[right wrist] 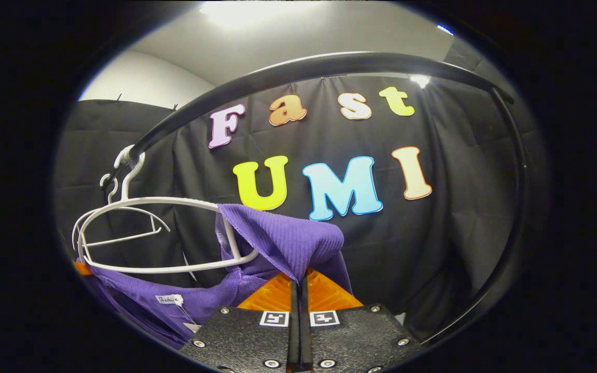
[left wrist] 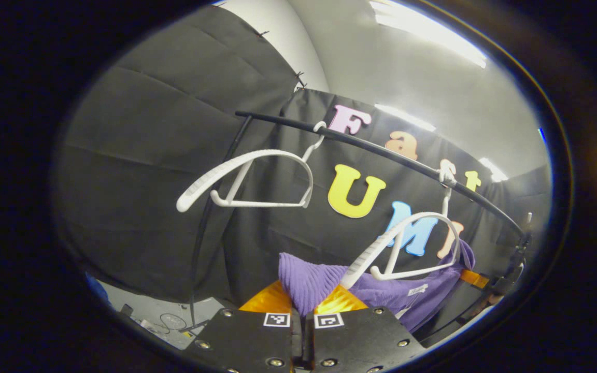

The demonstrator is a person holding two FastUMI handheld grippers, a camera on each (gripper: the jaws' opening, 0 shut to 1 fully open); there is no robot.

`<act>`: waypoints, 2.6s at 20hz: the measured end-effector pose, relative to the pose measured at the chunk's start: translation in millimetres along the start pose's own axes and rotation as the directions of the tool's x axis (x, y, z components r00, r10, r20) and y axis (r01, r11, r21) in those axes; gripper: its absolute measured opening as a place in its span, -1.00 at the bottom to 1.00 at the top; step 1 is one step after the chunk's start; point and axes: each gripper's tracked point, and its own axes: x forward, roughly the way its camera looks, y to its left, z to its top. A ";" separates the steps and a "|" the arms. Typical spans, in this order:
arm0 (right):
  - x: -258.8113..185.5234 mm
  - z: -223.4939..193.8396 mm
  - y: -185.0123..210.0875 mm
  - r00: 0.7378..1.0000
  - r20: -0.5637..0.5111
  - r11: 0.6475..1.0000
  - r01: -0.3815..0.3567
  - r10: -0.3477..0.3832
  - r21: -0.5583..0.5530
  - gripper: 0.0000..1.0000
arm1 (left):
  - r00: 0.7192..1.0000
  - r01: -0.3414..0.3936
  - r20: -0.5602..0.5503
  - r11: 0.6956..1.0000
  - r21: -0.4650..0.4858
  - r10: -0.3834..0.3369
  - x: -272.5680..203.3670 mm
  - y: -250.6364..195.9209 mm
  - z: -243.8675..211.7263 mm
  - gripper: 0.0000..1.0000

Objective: Grasp the clothes on the hanger with both hands and then place them into the laundry hamper below.

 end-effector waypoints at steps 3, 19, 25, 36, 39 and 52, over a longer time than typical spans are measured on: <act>16.0 -4.8 -8.5 1.000 -0.003 1.000 0.007 -0.007 0.017 -0.99 | 1.000 -0.017 -0.024 0.999 -0.028 0.016 -2.1 -0.7 -23.0 -0.87; 15.3 -37.0 -73.4 0.999 -0.020 0.991 0.024 -0.027 -0.128 -0.99 | 0.990 0.073 -0.124 0.995 0.068 -0.064 17.8 -131.4 -87.8 -0.96; -26.0 -34.8 -82.3 1.000 -0.021 0.995 0.021 -0.023 -0.095 -0.99 | 0.986 0.108 -0.143 0.980 0.164 -0.084 -5.4 -150.2 -94.1 -0.96; -185.7 -55.4 -32.8 0.977 -0.052 0.977 0.204 -0.208 -0.064 -0.99 | 0.941 0.272 -0.247 0.951 0.144 -0.232 -103.7 -56.5 -96.4 -0.96; -227.6 -74.2 -11.5 0.969 -0.074 0.970 0.230 -0.236 -0.076 -0.99 | 0.924 0.299 -0.293 0.943 0.146 -0.247 -131.2 -21.6 -114.6 -0.96; -298.4 -246.0 51.0 0.883 -0.447 0.979 0.194 -0.144 0.067 -0.99 | 0.833 0.359 -0.499 0.920 0.154 -0.241 -174.7 54.4 -231.8 -0.96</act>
